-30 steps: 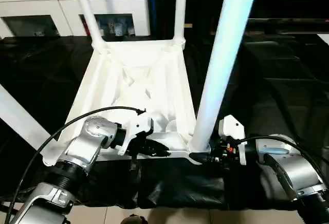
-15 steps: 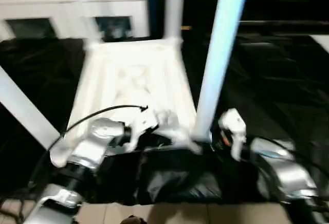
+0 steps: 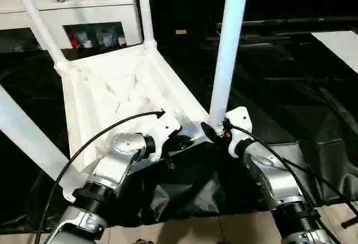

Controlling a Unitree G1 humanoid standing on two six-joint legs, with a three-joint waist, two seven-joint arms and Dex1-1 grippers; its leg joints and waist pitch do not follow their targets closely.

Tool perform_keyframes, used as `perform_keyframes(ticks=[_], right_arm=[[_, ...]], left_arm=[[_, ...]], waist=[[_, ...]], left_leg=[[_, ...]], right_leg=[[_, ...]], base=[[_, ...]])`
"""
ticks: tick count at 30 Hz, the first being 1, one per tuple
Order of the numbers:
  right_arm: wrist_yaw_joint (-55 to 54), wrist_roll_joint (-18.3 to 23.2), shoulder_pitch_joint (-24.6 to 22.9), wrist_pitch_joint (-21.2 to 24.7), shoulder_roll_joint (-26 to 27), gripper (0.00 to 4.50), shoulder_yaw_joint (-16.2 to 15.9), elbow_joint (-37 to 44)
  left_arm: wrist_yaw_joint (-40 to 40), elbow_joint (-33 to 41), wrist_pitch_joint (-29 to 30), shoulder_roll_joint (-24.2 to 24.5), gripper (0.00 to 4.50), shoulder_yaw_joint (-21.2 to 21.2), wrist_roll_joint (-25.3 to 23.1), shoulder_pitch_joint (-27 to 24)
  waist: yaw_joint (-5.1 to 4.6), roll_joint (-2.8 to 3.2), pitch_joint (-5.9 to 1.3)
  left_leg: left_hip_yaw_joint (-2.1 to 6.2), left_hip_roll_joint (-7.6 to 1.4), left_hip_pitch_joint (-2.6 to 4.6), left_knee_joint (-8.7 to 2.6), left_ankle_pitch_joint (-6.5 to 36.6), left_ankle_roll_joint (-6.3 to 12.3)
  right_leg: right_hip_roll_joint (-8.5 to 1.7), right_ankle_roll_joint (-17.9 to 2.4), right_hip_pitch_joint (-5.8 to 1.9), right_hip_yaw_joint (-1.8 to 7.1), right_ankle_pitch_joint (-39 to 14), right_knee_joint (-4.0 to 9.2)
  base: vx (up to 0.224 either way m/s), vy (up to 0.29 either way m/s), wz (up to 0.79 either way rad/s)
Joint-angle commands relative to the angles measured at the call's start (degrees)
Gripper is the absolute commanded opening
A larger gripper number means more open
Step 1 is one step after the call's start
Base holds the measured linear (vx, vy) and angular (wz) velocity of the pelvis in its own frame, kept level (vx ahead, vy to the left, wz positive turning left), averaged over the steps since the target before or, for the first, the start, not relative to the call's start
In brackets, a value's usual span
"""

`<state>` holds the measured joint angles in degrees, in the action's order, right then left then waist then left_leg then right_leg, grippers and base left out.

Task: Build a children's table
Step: Rotate leg to tighten

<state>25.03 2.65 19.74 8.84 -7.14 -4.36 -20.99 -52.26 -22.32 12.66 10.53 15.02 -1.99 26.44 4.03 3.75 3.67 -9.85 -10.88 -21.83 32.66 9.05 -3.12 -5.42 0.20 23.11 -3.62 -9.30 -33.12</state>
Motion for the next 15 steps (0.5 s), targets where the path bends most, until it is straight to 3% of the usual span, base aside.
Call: perform_keyframes(ticks=[1, 4, 6, 7, 8, 10, 11, 15], right_arm=[[6.2, 1.5, -1.3, 1.6, 0.5, 3.83, -4.5, 1.2], [11.5, 1.9, -3.4, 0.7, -4.7, 4.02, -4.9, 4.5], [15.7, 3.7, -4.9, 0.4, -8.5, 4.02, -3.5, 6.9], [16.4, 4.1, -5.2, 0.4, -9.1, 4.02, -3.2, 7.3], [20.9, 6.1, -6.6, 0.3, -13.6, 4.02, -0.9, 9.0], [23.8, 6.9, -7.7, -0.4, -16.3, 4.02, 0.1, 10.1], [27.5, 8.1, -9.1, -0.8, -19.6, 4.02, 1.5, 11.4], [34.3, 12.6, -12.2, 1.0, -26.5, 4.02, 5.6, 14.6]], left_arm=[[-3.1, 4.2, -2.2, -3.8, 0.00, 3.2, 3.0, 0.8], [-3.7, 3.9, -2.4, -3.1, 0.00, 2.9, 3.1, 0.8], [-4.5, 3.4, -2.8, -2.5, 0.00, 2.7, 3.2, 1.0], [-4.6, 3.3, -2.9, -2.4, 0.00, 2.8, 3.2, 1.1], [-6.4, 3.1, -3.2, -1.6, 0.00, 2.5, 4.1, 1.2], [-7.7, 3.2, -3.5, -0.9, 0.00, 2.5, 4.5, 1.2], [-9.2, 3.0, -3.9, -0.1, 0.00, 2.5, 4.9, 1.2], [-13.9, 2.2, -5.2, 2.1, 0.00, 2.9, 5.5, 1.6]], waist=[[0.28, -0.48, -3.89], [1.35, -0.33, -4.38], [1.82, -0.38, -4.62], [1.98, -0.39, -4.67], [2.42, -0.18, -4.96], [2.81, -0.30, -5.02], [3.23, -0.01, -5.00], [4.06, -0.18, -4.80]], left_leg=[[0.38, -1.70, 1.26, -4.02, 19.8, 0.87], [0.16, -1.73, 0.84, -3.48, 14.6, 2.83], [-0.05, -1.80, 0.97, -2.99, 12.5, 4.21], [-0.02, -1.83, 0.78, -2.92, 11.4, 4.68], [0.02, -1.71, 0.38, -2.63, 8.8, 6.03], [-0.05, -1.83, 0.52, -2.37, 8.2, 6.80], [-0.07, -1.91, 0.50, -2.28, 8.6, 7.43], [-0.05, -2.07, 0.44, -2.40, 11.3, 7.29]], right_leg=[[-2.50, -10.7, -1.97, 1.97, -17.7, 4.20], [-2.50, -11.5, -2.56, 2.04, -11.9, 3.44], [-2.40, -12.5, -2.51, 2.11, -8.6, 3.15], [-2.42, -12.9, -2.65, 2.09, -7.4, 2.91], [-2.47, -13.4, -2.97, 1.91, -4.8, 2.48], [-2.36, -13.7, -2.83, 1.91, -4.0, 2.40], [-2.42, -13.9, -2.89, 1.92, -4.4, 2.37], [-2.63, -13.0, -2.83, 1.82, -9.9, 2.93]], base=[[0.000, 0.000, 0.00], [0.000, 0.000, 0.00], [0.000, 0.000, 0.00], [0.000, 0.000, 0.00], [0.000, 0.000, 0.00], [0.000, 0.000, 0.00], [0.000, 0.000, 0.00], [0.000, 0.000, 0.00]])
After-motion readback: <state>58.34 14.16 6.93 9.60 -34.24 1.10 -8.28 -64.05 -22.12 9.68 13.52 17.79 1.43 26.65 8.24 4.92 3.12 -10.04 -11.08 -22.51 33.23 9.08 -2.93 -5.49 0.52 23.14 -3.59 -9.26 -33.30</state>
